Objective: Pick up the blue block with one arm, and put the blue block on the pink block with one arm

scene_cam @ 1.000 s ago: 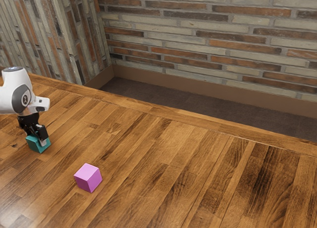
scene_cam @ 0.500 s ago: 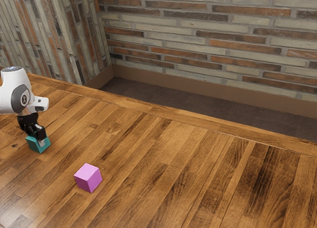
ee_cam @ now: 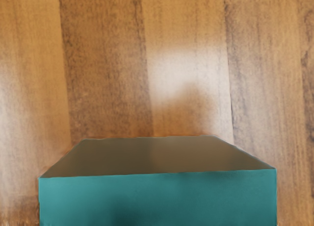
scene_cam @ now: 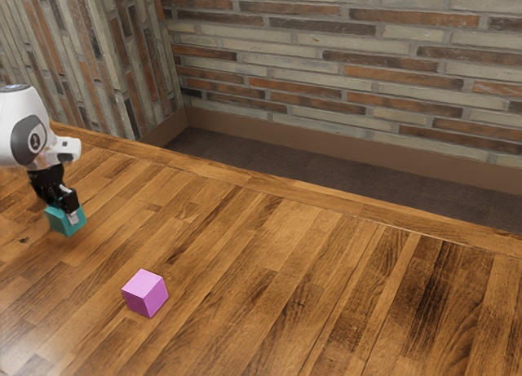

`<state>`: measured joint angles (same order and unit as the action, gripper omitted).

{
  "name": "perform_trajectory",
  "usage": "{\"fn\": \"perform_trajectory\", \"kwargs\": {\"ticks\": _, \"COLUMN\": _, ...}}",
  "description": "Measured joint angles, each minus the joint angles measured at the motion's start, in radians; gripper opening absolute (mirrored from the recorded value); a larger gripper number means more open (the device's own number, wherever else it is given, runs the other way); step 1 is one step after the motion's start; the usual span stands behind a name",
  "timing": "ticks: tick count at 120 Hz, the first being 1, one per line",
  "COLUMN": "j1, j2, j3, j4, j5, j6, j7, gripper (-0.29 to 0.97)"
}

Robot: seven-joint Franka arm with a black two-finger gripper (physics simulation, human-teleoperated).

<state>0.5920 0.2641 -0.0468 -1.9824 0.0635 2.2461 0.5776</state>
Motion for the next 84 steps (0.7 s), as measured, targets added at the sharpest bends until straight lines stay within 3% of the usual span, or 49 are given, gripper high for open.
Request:
{"fn": "perform_trajectory", "kwargs": {"ticks": 34, "j1": 0.016, "j2": -0.271, "j3": -0.132, "j4": -0.235, "j5": -0.039, "j6": -0.027, "j7": -0.053, "gripper": 0.36}}
{"fn": "perform_trajectory", "kwargs": {"ticks": 55, "j1": -0.023, "j2": -0.319, "j3": -0.197, "j4": -0.305, "j5": -0.076, "j6": -0.026, "j7": -0.097, "gripper": 0.36}}
{"fn": "perform_trajectory", "kwargs": {"ticks": 84, "j1": 0.007, "j2": -0.359, "j3": -0.268, "j4": -0.353, "j5": -0.116, "j6": -0.023, "j7": -0.158, "gripper": 0.36}}
